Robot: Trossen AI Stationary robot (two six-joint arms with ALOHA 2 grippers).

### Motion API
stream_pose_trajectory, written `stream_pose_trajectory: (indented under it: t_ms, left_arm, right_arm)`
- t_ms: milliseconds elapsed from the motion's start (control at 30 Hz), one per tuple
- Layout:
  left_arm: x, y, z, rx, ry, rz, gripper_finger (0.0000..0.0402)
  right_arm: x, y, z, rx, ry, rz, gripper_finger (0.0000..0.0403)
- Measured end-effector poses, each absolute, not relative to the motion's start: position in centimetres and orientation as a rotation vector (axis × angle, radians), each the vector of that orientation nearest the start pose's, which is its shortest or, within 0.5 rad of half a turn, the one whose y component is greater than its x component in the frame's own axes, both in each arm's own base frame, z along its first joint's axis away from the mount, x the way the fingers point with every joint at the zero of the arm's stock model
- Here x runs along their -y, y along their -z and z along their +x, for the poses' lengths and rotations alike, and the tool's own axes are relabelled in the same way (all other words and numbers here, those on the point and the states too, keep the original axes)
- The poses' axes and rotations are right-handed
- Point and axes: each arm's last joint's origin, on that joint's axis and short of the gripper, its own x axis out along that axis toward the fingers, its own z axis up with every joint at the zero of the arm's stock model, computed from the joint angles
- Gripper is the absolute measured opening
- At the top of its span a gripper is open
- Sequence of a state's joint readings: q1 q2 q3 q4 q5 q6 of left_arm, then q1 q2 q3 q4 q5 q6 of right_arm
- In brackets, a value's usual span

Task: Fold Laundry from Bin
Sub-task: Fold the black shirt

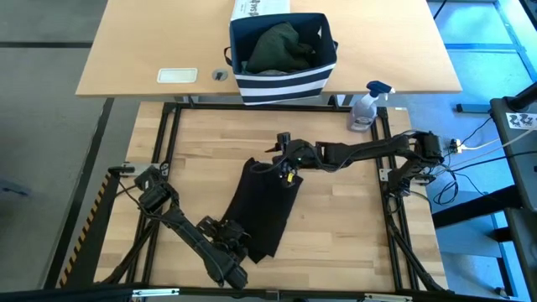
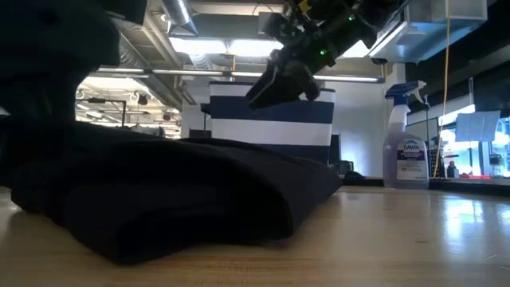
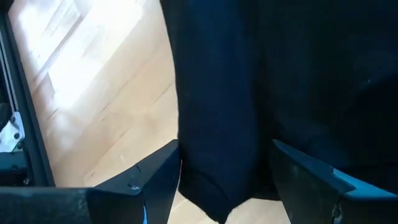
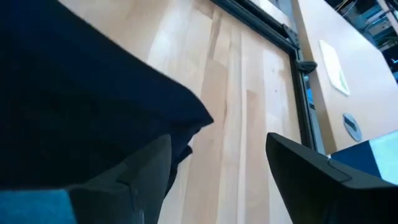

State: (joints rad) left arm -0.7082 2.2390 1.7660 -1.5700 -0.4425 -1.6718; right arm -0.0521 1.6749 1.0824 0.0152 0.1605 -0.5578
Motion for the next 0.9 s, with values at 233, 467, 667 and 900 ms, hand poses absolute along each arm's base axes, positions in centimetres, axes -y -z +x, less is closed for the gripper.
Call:
stream_pose_trajectory:
  t_ms: [233, 467, 667, 900]
  left_arm:
    - [23.2, -21.8, 29.5, -1.027, -1.005, -0.216, 0.0237]
    - [22.3, -24.0, 29.4, -0.894, -0.977, -0.211, 0.0237]
    - [21.9, -21.5, 31.7, -0.903, -0.955, -0.137, 0.0237]
    - [21.4, -19.8, 32.9, -0.939, -0.969, -0.103, 0.0237]
  right_arm:
    - [2.3, -22.0, 35.9, -0.697, 0.024, -0.544, 0.0261]
    - [2.2, -21.9, 35.8, -0.699, -0.028, -0.518, 0.0254]
    - [2.7, -21.3, 36.7, -0.628, -0.095, -0.478, 0.0198]
    - [3.7, -19.1, 37.9, -0.622, -0.106, -0.412, 0.0114]
